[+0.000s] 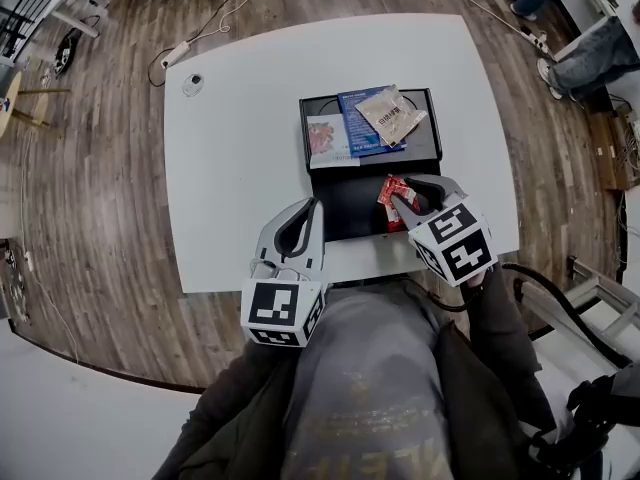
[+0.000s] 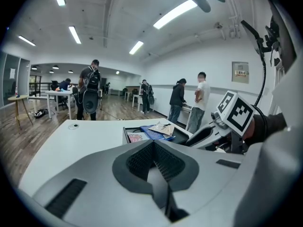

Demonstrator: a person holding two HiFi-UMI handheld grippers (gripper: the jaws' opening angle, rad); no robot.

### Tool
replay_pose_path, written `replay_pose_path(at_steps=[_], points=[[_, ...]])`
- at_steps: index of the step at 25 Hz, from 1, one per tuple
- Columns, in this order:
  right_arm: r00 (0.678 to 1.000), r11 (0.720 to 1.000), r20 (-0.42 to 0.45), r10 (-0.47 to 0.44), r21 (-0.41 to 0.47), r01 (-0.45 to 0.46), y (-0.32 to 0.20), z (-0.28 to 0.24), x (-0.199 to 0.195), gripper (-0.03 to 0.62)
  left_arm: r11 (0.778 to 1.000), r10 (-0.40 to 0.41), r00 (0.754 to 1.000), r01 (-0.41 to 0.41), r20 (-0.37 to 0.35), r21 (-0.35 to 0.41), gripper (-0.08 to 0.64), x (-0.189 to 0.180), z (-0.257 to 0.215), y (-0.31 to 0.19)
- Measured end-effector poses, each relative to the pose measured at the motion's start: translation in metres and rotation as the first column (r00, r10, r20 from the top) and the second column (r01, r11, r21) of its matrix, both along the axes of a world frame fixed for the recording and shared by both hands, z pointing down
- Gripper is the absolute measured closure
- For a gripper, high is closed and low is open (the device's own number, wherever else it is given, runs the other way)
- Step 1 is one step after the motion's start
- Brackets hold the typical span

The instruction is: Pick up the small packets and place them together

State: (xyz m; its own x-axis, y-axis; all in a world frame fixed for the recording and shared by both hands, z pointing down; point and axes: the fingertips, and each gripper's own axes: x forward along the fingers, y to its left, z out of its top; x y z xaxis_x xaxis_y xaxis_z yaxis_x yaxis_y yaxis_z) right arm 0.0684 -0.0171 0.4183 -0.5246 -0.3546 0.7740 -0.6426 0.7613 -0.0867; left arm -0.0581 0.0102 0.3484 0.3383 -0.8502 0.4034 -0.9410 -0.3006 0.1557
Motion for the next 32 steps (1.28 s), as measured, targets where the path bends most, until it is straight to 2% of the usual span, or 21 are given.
replay_pose_path(at_steps=[5,14,20,27,32], points=[[0.994,1.0,-0.104,-0.024,0.004,0.025,0.002,0.018,0.005,0.469,1.0,0.008,1.0,-0.008,0.006,-0.006,0.558,-0.001,0.0,0.002],[0.983,0.996,-0.162,-0.084,-0.049,0.077,-0.004,0.043,-0.009,0.468,0.999,-0.013,1.0,0.013,0.001,-0.035,0.558,-0.013,0.007,-0.006],[0.959,0.992,-0.257,-0.119,-0.07,0.104,-0.011,0.057,-0.008,0.433,0.998,-0.018,1.0,0.017,-0.01,-0.063,0.558,-0.018,0.02,-0.016],[0.93,0.98,-0.314,-0.193,-0.109,0.167,0.0,0.07,-0.019,0.426,0.997,-0.018,0.999,0.015,-0.028,-0.079,0.558,-0.021,0.027,-0.024],[0.926,0.977,-0.322,-0.197,-0.139,0.16,0.003,0.076,-0.021,0.425,0.996,-0.021,0.999,0.018,-0.033,-0.088,0.558,-0.027,0.029,-0.028]])
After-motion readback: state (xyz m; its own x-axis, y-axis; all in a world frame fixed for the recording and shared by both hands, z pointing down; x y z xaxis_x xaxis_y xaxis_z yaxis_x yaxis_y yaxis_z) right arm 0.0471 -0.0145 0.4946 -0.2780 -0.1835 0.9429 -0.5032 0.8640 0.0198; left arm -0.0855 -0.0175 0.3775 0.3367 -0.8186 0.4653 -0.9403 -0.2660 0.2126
